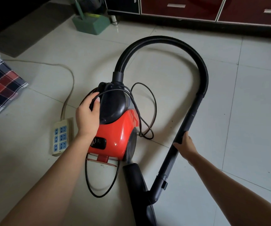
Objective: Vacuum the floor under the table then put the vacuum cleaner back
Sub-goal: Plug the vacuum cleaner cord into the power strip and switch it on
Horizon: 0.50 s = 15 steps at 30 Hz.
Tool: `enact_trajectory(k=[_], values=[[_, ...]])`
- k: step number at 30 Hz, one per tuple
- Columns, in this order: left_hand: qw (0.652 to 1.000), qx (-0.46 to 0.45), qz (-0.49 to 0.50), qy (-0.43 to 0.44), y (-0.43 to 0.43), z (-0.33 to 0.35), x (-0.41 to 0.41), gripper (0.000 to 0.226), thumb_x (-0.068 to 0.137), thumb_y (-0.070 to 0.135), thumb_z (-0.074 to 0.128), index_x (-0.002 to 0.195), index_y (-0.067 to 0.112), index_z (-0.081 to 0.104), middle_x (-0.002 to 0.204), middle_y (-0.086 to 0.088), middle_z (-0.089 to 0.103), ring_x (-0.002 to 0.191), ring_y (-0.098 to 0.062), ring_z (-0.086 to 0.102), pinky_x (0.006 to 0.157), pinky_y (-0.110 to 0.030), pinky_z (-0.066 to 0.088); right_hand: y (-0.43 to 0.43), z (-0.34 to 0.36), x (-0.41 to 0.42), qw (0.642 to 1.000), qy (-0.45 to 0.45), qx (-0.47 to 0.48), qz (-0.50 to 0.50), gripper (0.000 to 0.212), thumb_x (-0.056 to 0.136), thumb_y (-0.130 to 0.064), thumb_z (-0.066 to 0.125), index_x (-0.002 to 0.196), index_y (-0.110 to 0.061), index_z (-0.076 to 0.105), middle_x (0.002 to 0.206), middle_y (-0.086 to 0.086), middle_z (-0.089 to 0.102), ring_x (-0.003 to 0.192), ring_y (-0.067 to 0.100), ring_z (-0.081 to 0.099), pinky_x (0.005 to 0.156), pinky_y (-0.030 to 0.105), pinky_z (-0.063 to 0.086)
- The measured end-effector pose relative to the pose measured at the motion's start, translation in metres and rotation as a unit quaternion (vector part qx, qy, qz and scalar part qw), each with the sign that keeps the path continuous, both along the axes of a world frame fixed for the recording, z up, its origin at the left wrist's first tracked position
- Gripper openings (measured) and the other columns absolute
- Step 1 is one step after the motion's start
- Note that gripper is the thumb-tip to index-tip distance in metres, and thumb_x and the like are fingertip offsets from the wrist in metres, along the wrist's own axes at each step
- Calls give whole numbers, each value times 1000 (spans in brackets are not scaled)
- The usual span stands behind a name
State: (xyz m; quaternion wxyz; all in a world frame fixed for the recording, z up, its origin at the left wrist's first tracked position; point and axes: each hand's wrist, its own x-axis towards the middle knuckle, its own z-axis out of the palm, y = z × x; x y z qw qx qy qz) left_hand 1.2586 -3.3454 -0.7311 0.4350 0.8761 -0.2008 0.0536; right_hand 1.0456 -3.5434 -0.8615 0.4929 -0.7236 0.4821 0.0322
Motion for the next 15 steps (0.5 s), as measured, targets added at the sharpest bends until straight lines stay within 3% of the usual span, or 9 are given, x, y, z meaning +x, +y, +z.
enact_trajectory(k=[6, 8, 11, 13, 15], values=[[1000, -8, -4, 9, 1, 1, -1, 33, 96, 12, 50, 127, 9, 58, 124, -6, 63, 119, -17, 56, 100, -23, 40, -1, 3, -1, 999, 17, -46, 18, 21, 85, -3, 57, 88, -5, 36, 102, 13, 42, 85, 25, 42, 55, 23, 32], [999, -20, 0, 32, 2, 2, -2, 38, 96, 14, 50, 134, 11, 51, 126, -6, 61, 120, -17, 55, 102, -25, 40, -1, 9, -2, 998, 18, -56, 26, 16, 87, -4, 55, 99, -1, 46, 110, 14, 44, 97, 30, 46, 66, 25, 41], [996, -48, 7, 76, 6, 4, -2, 46, 96, 18, 51, 141, 14, 41, 120, -1, 61, 113, -13, 56, 97, -19, 40, -1, 21, 2, 995, 2, -100, 22, 47, 89, -3, 51, 135, 5, 40, 139, 17, 41, 126, 33, 41, 101, 34, 35], [993, -65, 7, 99, 8, 7, -2, 43, 97, 16, 50, 139, 13, 43, 115, 3, 58, 107, -7, 54, 87, -1, 37, 0, 35, 10, 993, -35, -114, 13, 51, 90, -4, 49, 140, -1, 37, 144, 18, 40, 132, 31, 38, 107, 35, 31], [987, -95, 10, 133, 10, 10, -1, 37, 97, 10, 47, 134, 12, 48, 107, 9, 57, 98, 0, 54, 79, 5, 37, 3, 50, 22, 989, -93, -115, -2, 49, 91, -5, 48, 139, -6, 40, 139, 17, 46, 129, 30, 43, 105, 35, 33]])
